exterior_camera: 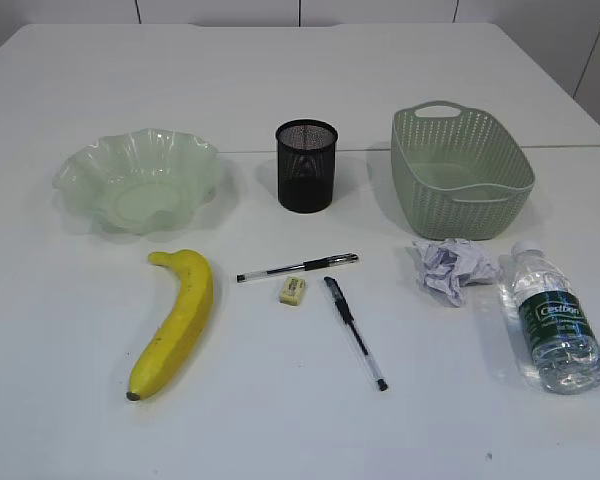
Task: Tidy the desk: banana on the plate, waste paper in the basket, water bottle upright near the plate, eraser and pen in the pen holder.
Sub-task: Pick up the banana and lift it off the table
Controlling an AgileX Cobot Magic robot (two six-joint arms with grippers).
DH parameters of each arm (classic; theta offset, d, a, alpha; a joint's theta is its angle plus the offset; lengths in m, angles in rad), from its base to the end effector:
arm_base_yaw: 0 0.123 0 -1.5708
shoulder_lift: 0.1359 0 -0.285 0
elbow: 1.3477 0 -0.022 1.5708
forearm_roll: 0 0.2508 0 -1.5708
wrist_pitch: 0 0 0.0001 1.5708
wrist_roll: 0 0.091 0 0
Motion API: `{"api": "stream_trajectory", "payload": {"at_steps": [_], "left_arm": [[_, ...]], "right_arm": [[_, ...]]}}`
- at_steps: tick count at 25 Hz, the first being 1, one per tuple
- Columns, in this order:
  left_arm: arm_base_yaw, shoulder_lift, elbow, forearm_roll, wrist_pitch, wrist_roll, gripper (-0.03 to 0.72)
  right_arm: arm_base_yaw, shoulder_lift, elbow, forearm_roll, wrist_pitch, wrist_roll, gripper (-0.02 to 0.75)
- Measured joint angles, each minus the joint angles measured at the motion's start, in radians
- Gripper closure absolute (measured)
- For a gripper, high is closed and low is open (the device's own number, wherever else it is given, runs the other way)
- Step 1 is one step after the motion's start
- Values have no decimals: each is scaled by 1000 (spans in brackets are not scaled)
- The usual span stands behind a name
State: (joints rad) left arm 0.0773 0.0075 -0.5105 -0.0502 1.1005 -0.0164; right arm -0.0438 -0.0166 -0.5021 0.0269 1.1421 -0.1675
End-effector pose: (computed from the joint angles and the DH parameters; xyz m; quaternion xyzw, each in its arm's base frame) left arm -0.0063 -0.0046 0.2771 -0.0389 0.8615 -0.0097 0.5061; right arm -0.0111 0.0027 0.2713 -0.0549 0.8673 -0.0388 0.4931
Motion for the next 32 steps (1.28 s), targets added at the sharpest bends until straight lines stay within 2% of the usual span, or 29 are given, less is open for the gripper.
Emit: {"api": "stream_trajectory", "payload": {"at_steps": [19,24,28,32], "left_arm": [[0,0,0,-2,-4,0,713],[0,0,-83,10,-5,0,712],[0,59,-153,61,-13,0,711],[-23,219,-158,126,-57,0,708]], "right_arm": [[0,0,0,18,4,56,665],[0,2,-35,20,54,76,661],[0,108,-102,20,60,80,601],[6,265,-160,18,-17,80,530]]}}
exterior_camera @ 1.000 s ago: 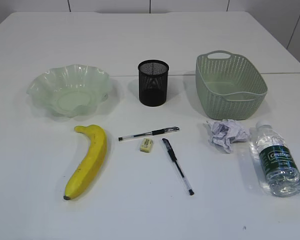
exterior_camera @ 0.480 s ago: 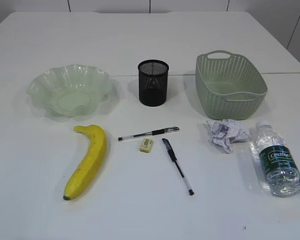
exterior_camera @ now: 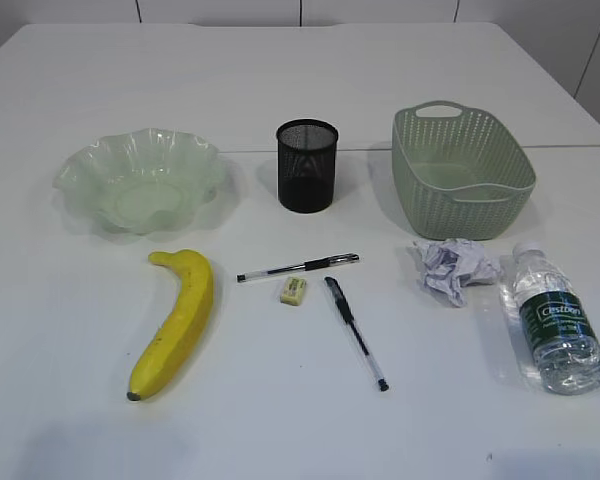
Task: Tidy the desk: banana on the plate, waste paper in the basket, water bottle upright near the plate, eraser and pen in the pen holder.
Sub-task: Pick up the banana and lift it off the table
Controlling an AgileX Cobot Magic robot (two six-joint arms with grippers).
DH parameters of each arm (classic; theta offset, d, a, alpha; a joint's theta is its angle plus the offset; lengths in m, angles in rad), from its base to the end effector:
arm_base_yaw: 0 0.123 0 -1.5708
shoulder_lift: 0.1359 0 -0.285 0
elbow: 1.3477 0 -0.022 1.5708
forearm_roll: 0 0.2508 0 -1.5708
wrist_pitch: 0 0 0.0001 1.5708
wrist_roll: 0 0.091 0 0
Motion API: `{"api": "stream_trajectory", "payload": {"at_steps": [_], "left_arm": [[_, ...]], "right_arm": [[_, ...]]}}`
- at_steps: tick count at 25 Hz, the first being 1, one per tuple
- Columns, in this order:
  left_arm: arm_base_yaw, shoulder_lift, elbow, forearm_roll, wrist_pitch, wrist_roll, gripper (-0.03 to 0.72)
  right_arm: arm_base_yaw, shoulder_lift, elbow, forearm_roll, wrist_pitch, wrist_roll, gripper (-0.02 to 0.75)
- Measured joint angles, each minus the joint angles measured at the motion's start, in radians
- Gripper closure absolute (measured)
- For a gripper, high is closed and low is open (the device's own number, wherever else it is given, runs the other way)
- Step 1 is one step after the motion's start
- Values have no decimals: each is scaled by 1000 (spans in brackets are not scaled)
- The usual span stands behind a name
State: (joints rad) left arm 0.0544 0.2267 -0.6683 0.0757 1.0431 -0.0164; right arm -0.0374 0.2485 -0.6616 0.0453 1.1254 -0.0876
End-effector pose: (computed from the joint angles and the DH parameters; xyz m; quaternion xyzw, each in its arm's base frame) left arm 0.0177 0.0069 0.3250 -0.0306 0.8625 0.0474 0.5028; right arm 0.0191 0.0030 0.3162 -0.0230 0.8898 -0.0058 0.4558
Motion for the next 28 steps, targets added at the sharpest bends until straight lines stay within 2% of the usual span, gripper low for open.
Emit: {"api": "stream_trajectory", "payload": {"at_steps": [3,7,16,20,25,28], "left_arm": [[-30,118,0,24,-67,0,706],[-36,250,-33,68,-131,0,706],[-36,519,-150,58,-108,0,706],[-36,651,-261,2,-5,0,704],[-36,752,-433,-76,148,0,699],[-36,754,-487,-119,173,0,697]], "right_arm": [[4,91,-10,-18,-81,0,517],[4,178,-11,-45,-149,0,514],[4,355,-53,-5,-165,49,493],[4,480,-118,13,-135,79,416],[4,623,-222,20,-96,116,244],[4,682,-276,20,-92,119,214]]}}
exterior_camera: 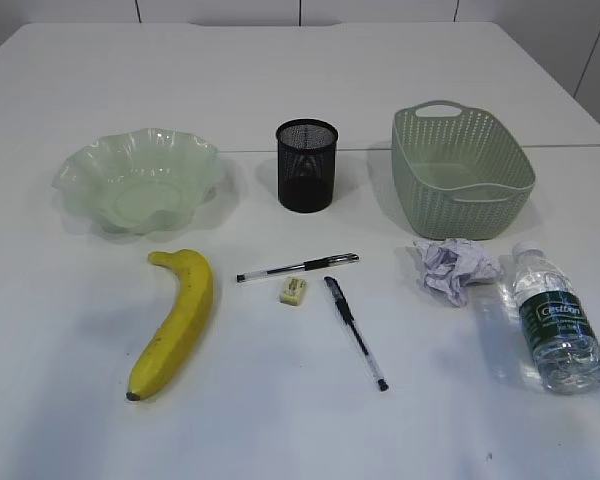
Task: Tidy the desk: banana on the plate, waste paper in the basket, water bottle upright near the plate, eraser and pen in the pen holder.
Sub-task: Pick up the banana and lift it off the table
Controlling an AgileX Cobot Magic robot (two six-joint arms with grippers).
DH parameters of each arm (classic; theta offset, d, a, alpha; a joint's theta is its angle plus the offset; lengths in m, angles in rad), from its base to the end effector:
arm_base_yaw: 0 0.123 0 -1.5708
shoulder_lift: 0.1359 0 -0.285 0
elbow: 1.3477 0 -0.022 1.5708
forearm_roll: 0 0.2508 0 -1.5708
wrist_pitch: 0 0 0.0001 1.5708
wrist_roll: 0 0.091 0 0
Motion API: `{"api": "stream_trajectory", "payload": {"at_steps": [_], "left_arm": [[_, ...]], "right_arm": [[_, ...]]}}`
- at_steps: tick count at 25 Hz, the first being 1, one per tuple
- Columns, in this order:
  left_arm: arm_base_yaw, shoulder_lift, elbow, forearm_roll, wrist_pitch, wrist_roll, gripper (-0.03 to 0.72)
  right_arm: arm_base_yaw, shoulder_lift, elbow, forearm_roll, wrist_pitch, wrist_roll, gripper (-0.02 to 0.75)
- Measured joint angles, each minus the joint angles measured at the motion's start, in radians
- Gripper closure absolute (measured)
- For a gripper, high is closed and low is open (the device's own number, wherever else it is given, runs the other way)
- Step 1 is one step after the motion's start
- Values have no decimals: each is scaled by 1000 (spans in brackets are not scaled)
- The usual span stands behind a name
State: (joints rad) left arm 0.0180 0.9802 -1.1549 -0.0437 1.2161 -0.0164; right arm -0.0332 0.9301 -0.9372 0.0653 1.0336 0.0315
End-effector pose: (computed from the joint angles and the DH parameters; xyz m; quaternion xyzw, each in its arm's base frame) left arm 0.1639 -0.0008 0.3910 -0.0174 0.9525 -0.0216 0.3034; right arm 0.1635 -0.0003 0.3446 0.0379 0.9493 0.0316 0.3104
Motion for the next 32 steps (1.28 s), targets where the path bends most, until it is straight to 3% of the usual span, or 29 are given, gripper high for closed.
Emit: {"api": "stream_trajectory", "payload": {"at_steps": [7,13,16,19,22,27,32], "left_arm": [[0,6,-20,-41,-8,4,691],[0,39,-20,-95,-15,73,676],[0,81,-20,-100,19,75,540],[0,130,-20,-106,28,70,253],[0,182,-20,-154,28,64,108],[0,275,-20,-268,28,64,82],[-42,328,-20,-281,17,83,82]], "right_arm": [[0,52,-31,0,2,2,209],[0,52,-31,0,2,2,208],[0,52,-31,0,-2,2,208],[0,52,-31,-5,-9,2,208],[0,55,-31,-15,-13,2,208],[0,93,-32,-15,-13,-11,208],[0,139,-32,-15,-15,-24,208]]}}
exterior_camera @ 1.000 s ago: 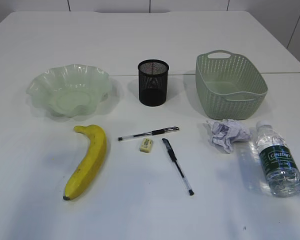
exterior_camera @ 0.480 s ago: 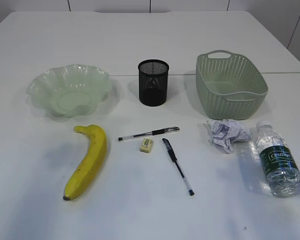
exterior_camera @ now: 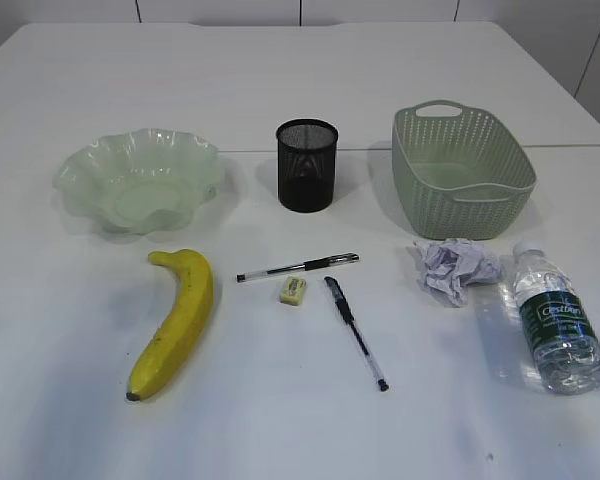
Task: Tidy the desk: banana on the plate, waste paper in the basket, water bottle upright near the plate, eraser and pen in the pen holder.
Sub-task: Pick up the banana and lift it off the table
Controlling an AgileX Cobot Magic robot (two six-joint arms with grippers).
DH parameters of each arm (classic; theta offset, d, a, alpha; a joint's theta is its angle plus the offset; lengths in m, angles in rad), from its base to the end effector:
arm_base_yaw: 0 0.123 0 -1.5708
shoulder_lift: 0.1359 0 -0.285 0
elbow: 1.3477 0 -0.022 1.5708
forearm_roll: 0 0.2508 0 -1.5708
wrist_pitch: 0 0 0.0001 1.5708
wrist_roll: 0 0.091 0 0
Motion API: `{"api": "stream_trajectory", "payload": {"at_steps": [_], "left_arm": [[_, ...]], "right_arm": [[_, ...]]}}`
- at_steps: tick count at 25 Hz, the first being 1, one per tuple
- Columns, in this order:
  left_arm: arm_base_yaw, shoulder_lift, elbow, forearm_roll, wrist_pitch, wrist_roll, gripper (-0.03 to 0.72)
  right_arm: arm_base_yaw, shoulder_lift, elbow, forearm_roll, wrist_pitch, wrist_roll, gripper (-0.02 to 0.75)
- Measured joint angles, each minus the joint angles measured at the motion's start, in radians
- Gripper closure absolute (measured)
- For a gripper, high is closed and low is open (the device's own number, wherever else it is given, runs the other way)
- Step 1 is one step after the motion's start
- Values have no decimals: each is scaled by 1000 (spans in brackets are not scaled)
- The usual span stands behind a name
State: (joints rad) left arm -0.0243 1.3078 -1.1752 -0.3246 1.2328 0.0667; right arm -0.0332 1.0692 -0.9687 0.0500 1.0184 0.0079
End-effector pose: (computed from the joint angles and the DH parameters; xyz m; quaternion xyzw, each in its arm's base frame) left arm 0.2410 -0.0333 0.3336 0.0137 0.9767 -0.1555 0.1472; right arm 0.1958 -0.0026 0.3298 0.0268 0.9632 0.0206 0.2665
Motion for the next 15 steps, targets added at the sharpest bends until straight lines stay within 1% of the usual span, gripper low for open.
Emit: {"api": "stream_trajectory", "payload": {"at_steps": [8,12,15], "left_arm": [[-187,143,-46,-7,-58,15,82],[-268,240,-126,17,-68,17,83],[-309,315,-196,39,-69,17,83]], "right_arm": [[0,63,0,9,-10,-13,208],[0,75,0,11,-19,-13,208],[0,76,0,11,-24,-13,208]]}}
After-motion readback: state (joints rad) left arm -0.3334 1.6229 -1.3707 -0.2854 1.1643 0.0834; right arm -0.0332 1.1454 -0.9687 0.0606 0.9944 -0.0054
